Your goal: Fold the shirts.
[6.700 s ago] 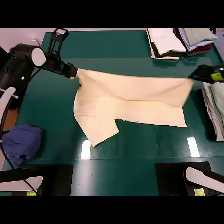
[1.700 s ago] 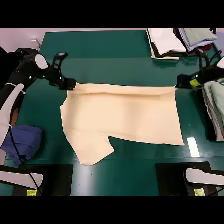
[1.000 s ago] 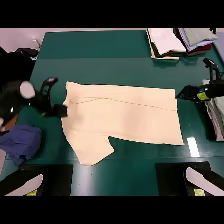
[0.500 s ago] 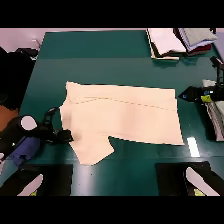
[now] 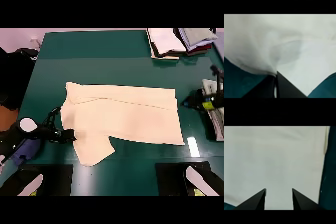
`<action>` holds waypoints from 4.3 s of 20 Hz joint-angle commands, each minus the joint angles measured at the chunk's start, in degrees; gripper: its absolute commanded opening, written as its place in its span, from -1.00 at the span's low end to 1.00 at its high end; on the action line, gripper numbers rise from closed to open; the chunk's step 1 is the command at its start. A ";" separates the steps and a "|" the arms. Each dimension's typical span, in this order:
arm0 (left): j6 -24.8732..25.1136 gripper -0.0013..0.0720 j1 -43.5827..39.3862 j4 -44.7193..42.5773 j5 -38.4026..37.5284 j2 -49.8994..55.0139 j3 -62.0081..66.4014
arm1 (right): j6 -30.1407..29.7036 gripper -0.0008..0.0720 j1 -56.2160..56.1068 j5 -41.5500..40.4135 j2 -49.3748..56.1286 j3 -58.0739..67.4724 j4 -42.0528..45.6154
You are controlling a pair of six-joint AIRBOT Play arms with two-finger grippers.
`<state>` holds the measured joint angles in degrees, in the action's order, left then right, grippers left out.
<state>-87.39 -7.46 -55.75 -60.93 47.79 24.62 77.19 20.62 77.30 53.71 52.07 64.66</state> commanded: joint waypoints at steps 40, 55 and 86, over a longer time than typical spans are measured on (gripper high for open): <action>3.98 -0.90 0.00 -20.17 3.23 12.35 28.98 | 4.39 -0.94 -10.95 -2.36 10.69 6.19 14.40; 4.94 -0.62 0.00 -19.50 2.25 24.39 43.34 | -4.55 0.49 1.70 1.84 26.18 16.46 -3.61; 1.75 -0.90 -24.81 -2.08 17.75 50.01 53.18 | -1.16 -0.93 -20.81 -0.76 16.65 33.29 -21.64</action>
<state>-85.62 -31.70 -57.98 -43.68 96.73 77.08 72.62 4.86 76.99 71.46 80.23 43.09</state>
